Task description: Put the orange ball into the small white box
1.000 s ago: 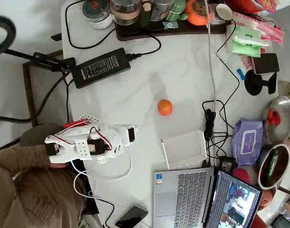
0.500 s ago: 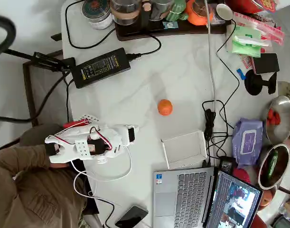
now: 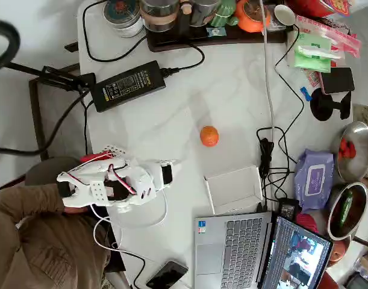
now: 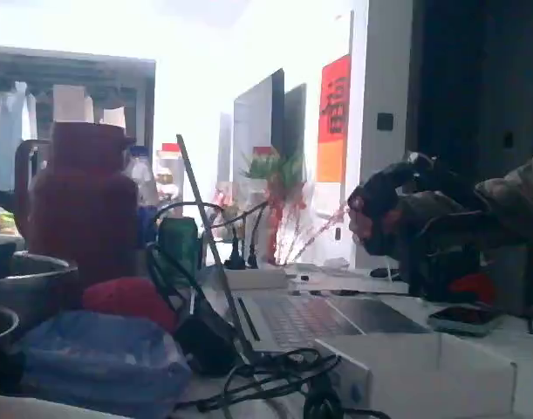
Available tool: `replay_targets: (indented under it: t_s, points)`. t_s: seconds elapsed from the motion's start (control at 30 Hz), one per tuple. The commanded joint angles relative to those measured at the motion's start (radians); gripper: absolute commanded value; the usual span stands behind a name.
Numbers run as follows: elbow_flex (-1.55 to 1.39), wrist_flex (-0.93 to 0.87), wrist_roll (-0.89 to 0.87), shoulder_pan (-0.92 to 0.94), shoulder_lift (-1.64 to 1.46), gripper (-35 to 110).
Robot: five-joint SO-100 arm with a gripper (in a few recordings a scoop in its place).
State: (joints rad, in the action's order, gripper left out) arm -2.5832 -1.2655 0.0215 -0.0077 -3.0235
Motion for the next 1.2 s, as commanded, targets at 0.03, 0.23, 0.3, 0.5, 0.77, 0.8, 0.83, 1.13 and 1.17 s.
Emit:
replay_targets:
  t_s: [0.03, 0.23, 0.3, 0.5, 0.77, 0.8, 0.83, 1.13, 1.17]
  points:
    - [0.160, 0.002, 0.012, 0.017, 0.003, -1]
    - [0.364, 0.003, 0.014, 0.017, 0.003, -1]
    - [0.407, 0.003, 0.003, 0.017, 0.003, -1]
    - [0.420, 0.003, 0.002, 0.017, 0.003, -1]
    - [0.492, 0.114, -0.003, 0.018, 0.064, -1]
    - [0.503, 0.118, -0.005, 0.018, 0.110, 0]
    - [0.522, 0.114, -0.005, 0.018, 0.161, 0]
    - [0.927, 0.086, -0.009, 0.000, 0.675, 4]
    - [0.959, 0.060, -0.009, -0.002, 0.729, 4]
